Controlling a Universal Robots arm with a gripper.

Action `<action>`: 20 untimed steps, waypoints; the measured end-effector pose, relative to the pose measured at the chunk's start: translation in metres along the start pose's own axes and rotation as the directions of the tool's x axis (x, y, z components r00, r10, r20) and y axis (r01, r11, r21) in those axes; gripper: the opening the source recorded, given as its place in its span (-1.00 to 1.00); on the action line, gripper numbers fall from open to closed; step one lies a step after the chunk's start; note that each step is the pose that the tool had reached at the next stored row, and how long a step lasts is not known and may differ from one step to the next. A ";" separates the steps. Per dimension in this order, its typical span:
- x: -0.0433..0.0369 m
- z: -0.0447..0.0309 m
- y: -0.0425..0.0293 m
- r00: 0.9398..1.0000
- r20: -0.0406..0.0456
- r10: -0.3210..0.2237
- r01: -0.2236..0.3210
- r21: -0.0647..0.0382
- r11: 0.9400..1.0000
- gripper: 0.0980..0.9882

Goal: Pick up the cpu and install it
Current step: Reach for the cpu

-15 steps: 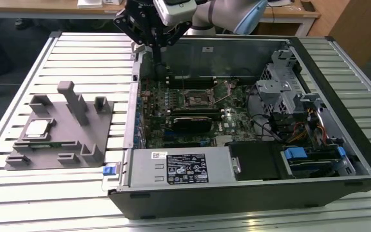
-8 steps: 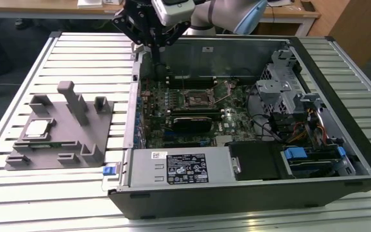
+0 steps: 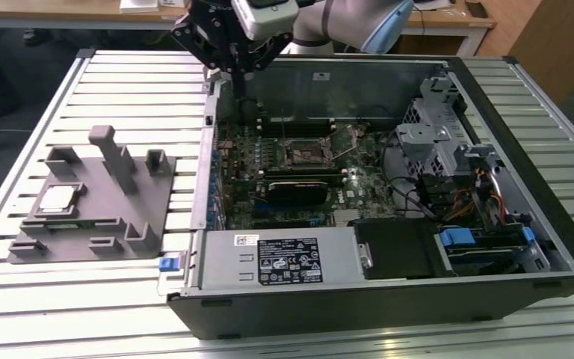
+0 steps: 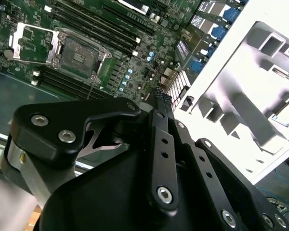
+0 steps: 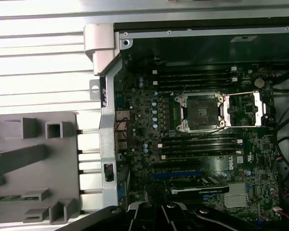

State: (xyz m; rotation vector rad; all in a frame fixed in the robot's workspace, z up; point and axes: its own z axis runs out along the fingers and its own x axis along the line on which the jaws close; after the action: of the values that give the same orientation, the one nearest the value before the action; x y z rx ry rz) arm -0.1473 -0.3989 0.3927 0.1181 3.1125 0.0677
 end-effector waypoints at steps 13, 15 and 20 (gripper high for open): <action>0.0051 0.0000 -0.0004 1.000 0.000 0.000 0.000 0.000 1.000 -0.98; 0.0061 0.0000 -0.0005 1.000 0.000 0.000 0.000 0.000 1.000 -0.98; 0.0088 0.0000 -0.0007 1.000 0.000 0.000 0.000 0.000 1.000 -0.98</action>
State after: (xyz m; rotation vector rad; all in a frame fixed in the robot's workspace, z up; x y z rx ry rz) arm -0.1561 -0.3989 0.3924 0.1180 3.1126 0.0676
